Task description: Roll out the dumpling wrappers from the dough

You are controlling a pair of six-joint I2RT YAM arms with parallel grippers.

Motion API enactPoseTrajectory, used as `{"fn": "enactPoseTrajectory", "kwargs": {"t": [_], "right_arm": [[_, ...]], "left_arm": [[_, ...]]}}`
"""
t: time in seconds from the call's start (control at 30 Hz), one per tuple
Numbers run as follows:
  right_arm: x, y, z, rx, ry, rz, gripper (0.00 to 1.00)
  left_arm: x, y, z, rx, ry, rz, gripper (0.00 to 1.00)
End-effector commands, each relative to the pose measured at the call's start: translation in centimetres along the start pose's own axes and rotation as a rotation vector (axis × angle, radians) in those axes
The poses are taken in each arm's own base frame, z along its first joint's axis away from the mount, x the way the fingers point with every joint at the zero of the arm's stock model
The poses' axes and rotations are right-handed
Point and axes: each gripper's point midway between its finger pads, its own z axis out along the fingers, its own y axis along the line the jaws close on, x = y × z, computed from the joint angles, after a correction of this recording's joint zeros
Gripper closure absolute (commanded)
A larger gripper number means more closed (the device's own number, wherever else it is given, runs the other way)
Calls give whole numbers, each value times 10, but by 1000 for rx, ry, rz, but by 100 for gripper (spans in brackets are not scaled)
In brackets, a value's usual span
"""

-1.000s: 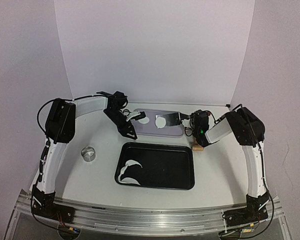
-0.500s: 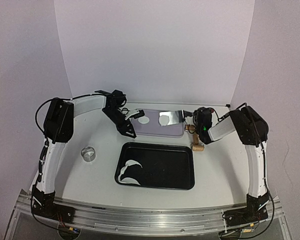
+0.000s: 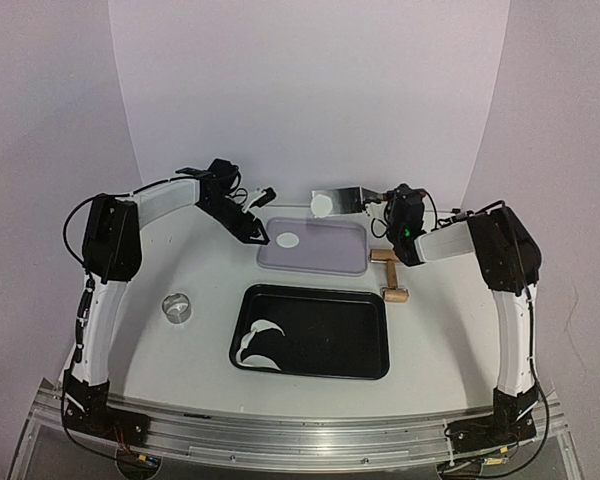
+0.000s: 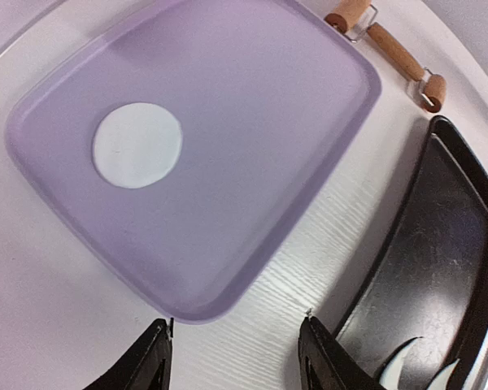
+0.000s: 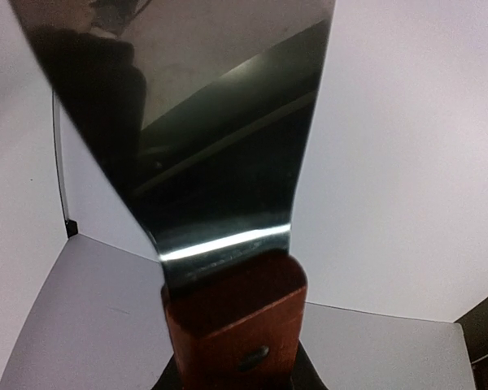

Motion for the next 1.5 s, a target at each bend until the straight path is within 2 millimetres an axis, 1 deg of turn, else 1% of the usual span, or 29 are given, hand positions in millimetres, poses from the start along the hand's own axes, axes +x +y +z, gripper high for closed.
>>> {"fn": "enactPoseTrajectory", "kwargs": {"t": [0.0, 0.07, 0.1, 0.13, 0.17, 0.23, 0.3, 0.37, 0.43, 0.5, 0.57, 0.63, 0.7, 0.83, 0.87, 0.97, 1.03, 1.13, 1.2, 1.27, 1.37, 1.43, 1.47], "right_arm": [[2, -18, -15, 57, 4, -198, 100], [-16, 15, -26, 10, -39, -251, 100], [-21, 24, -30, -2, -46, -267, 100], [-24, 26, -31, -1, -46, -268, 100], [-28, 25, -33, 1, -45, -267, 100], [-33, 13, -34, 18, -48, -246, 100], [-30, 0, -32, 28, -33, -222, 100], [-27, -9, -31, 33, -24, -210, 100], [-23, -18, -30, 38, -15, -197, 100], [-19, -24, -29, 43, -9, -187, 100], [-17, -24, -28, 40, -6, -185, 100], [-12, -20, -26, 28, 2, -189, 100], [-6, -15, -22, 10, 15, -193, 100], [15, -1, -7, -67, 68, -197, 100], [18, 2, -6, -87, 74, -198, 100], [23, 1, -2, -105, 86, -189, 100], [22, 4, -2, -115, 86, -187, 100], [22, 13, -3, -143, 91, -195, 100], [22, 16, -2, -159, 97, -198, 100], [22, 15, 0, -166, 102, -196, 100], [23, 2, 5, -152, 113, -179, 100], [27, -18, 10, -123, 127, -156, 100], [29, -31, 13, -102, 136, -135, 100]], "left_arm": [[-27, 27, -19, -176, -71, -75, 44], [-22, 44, -16, -239, -63, -131, 43], [-20, 52, -13, -267, -64, -163, 43], [-19, 58, -11, -289, -68, -189, 42], [-17, 64, -8, -310, -79, -222, 42], [-15, 73, -2, -339, -107, -282, 41], [-8, 83, 8, -351, -116, -357, 40], [-3, 86, 16, -342, -112, -413, 39], [11, 89, 29, -338, -90, -477, 39], [23, 89, 40, -319, -76, -525, 39], [35, 85, 51, -294, -55, -566, 40], [44, 86, 59, -284, -41, -595, 40], [48, 86, 63, -279, -35, -606, 41], [55, 83, 73, -250, -22, -642, 42], [57, 81, 76, -241, -17, -653, 43], [66, 75, 81, -215, -4, -700, 46], [70, 72, 82, -200, 0, -744, 51], [73, 63, 80, -165, 0, -807, 60], [76, 58, 77, -151, 0, -839, 67], [79, 54, 75, -148, 3, -860, 76], [86, 51, 72, -137, 9, -907, 87], [89, 49, 72, -123, 11, -925, 91], [90, 48, 72, -119, 13, -931, 93]]}}
